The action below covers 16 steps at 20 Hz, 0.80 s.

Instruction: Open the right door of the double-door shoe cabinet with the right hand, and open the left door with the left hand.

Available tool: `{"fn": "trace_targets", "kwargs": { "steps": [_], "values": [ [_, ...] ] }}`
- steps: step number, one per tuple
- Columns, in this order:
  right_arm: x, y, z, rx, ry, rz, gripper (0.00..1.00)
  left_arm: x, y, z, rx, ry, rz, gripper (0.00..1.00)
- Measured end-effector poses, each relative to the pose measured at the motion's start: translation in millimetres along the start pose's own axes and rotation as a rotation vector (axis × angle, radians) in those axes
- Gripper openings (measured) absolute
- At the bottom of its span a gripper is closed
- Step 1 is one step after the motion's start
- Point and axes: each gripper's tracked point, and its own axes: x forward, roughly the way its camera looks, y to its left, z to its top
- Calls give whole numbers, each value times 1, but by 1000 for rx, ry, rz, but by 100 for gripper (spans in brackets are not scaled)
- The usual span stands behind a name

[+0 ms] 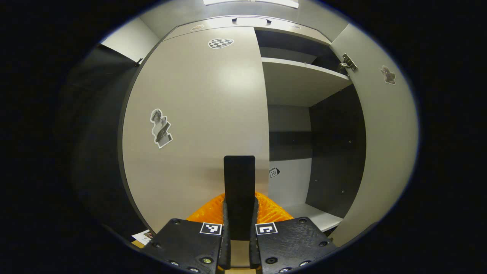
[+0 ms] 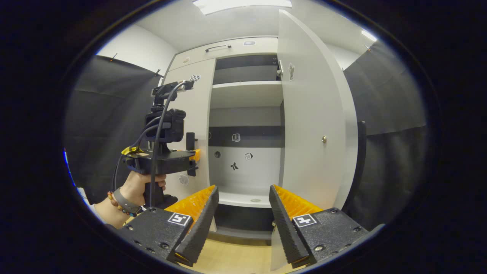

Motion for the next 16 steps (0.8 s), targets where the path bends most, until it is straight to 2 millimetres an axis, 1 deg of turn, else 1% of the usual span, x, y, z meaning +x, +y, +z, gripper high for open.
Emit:
{"fn": "trace_targets", "kwargs": {
  "steps": [2, 3, 6, 9, 12, 16],
  "values": [
    [0, -3, 0, 1, 0, -8, 83, 2, -1, 0, -17, 14, -12, 7],
    [-1, -2, 1, 3, 0, -9, 83, 0, -2, 0, -10, 20, -18, 4],
    [-2, -3, 1, 4, 1, -17, 83, -5, -1, -1, -18, 35, -20, 4],
    [-8, -1, 1, -1, 5, -23, 83, -13, 0, 1, 6, 34, -18, 4],
    [-17, 2, 2, -6, 4, -30, 83, -26, -1, 2, -11, 50, -39, 4],
    [-26, 6, 3, -4, -3, -41, 83, -46, 5, 7, -4, 53, -46, 4]
  ]
}}
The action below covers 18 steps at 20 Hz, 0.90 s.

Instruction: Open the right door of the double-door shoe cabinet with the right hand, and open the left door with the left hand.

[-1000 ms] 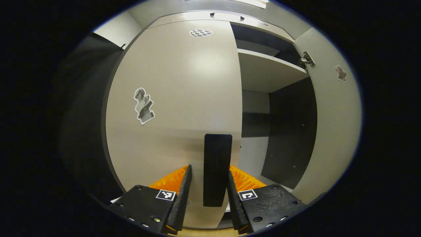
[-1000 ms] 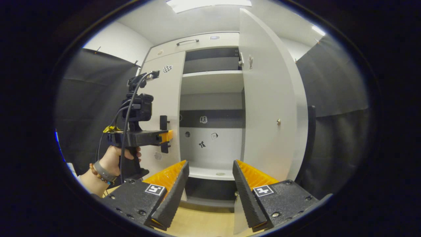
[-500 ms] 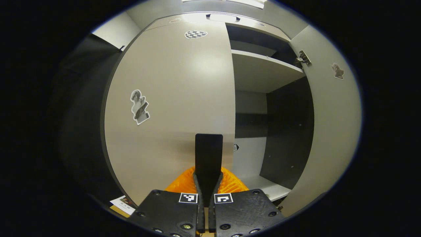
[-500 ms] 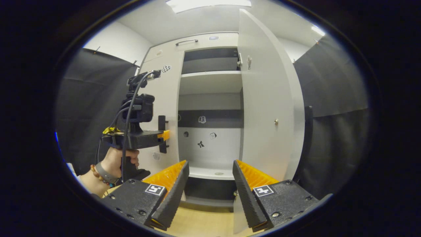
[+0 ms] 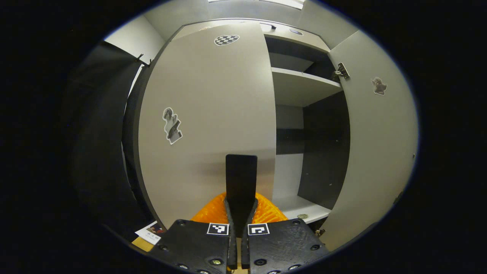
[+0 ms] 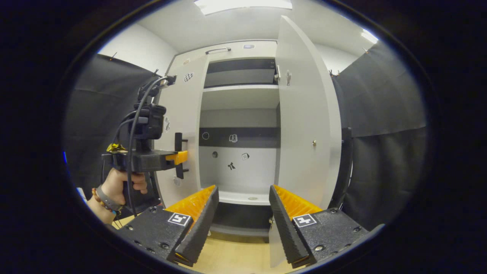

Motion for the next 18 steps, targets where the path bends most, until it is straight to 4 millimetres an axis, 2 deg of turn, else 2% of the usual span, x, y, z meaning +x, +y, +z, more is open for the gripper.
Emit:
{"fn": "trace_targets", "kwargs": {
  "steps": [6, 11, 12, 13, 18],
  "values": [
    [-11, 7, 1, 9, 1, -17, 83, -45, 20, -2, 5, 13, -23, 4],
    [-18, 12, -2, 1, 9, -26, 83, -81, 48, 0, -3, -6, 2, 4],
    [-19, 13, -2, 2, 11, -26, 87, -85, 54, 0, -1, -7, 6, 4],
    [-19, 13, -3, 4, 14, -25, 83, -93, 61, -1, 8, -9, 13, 3],
    [-16, 21, -4, 9, 19, -15, 83, -113, 90, -1, 45, -21, 64, 3]
  ]
}}
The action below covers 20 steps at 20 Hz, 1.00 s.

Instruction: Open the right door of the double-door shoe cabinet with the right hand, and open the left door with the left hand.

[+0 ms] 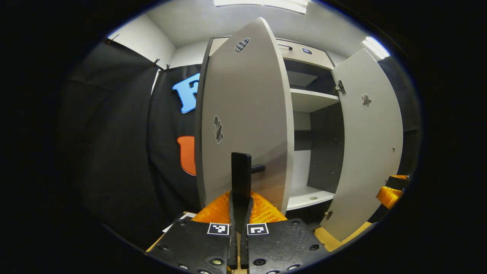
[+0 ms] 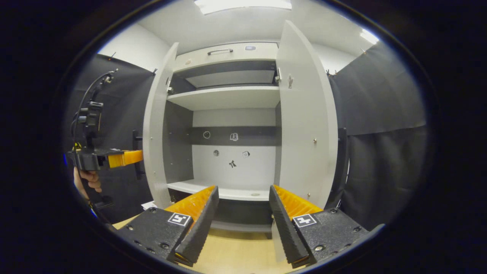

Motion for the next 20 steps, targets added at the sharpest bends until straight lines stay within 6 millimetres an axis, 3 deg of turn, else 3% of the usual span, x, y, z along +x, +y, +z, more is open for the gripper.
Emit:
{"fn": "trace_targets", "kwargs": {
  "steps": [12, 15, 18, 19, 20],
  "values": [
    [21, 19, -1, 6, 0, 29, 83, -22, 59, -9, 21, 6, 65, 2],
    [24, 26, 0, 6, -1, 40, 83, -28, 84, -12, 23, 17, 81, 1],
    [27, 33, 0, 1, 1, 51, 83, -28, 130, -9, 25, 3, 152, 2],
    [27, 34, 0, 0, 1, 49, 83, -29, 137, -12, -21, 2, 125, 0],
    [27, 34, -1, -2, 4, 51, 83, -28, 131, -11, -80, -5, 84, 0]
  ]
}}
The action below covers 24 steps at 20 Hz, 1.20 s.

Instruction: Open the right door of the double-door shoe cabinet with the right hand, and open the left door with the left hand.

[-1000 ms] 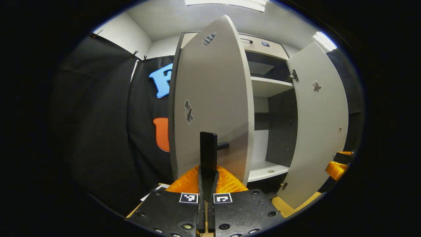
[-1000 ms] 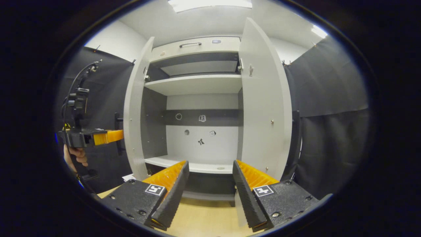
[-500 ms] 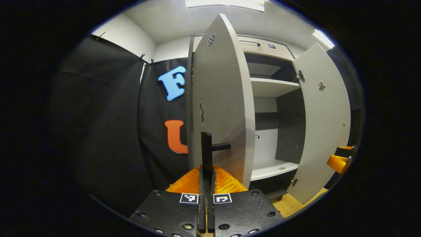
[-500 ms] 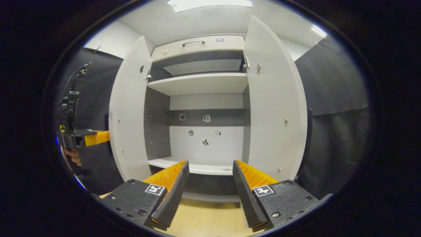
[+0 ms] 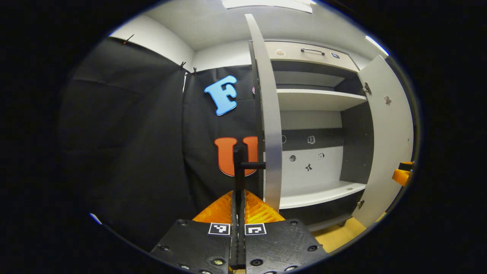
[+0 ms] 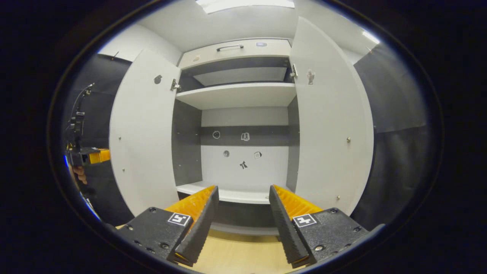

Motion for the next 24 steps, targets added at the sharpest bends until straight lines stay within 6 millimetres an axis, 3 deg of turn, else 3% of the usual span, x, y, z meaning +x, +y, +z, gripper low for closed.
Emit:
{"fn": "trace_targets", "kwargs": {
  "steps": [6, 8, 10, 11, 12, 14, 17, 18, 19, 24],
  "values": [
    [0, 9, -4, -27, 17, -8, 83, -8, 3, -3, -7, 6, -77, 1],
    [-1, 4, -7, -32, 23, -21, 83, -29, 6, -5, 2, 10, -65, 1],
    [-1, -4, -12, -32, 34, -40, 83, -48, -5, 1, -15, -5, -82, 0],
    [-1, -9, -13, -30, 33, -58, 83, -54, -15, 4, -29, -15, -95, 12],
    [-1, -13, -16, -26, 33, -73, 83, -55, -22, 9, -40, -28, -92, 0],
    [-3, -19, -21, -18, 45, -82, 83, -48, -54, 15, -60, -48, -130, 0],
    [-7, -29, -22, 0, 50, -98, 83, -29, -111, 6, -53, -41, -193, 0],
    [-9, -32, -22, 4, 51, -101, 83, -21, -120, 3, -33, -46, -180, 12],
    [-11, -35, -21, 3, 51, -104, 83, -13, -130, -2, -20, -45, -175, 0],
    [-20, -49, -17, -9, 33, -122, 87, 5, -187, -35, -52, 10, -246, 0]
  ]
}}
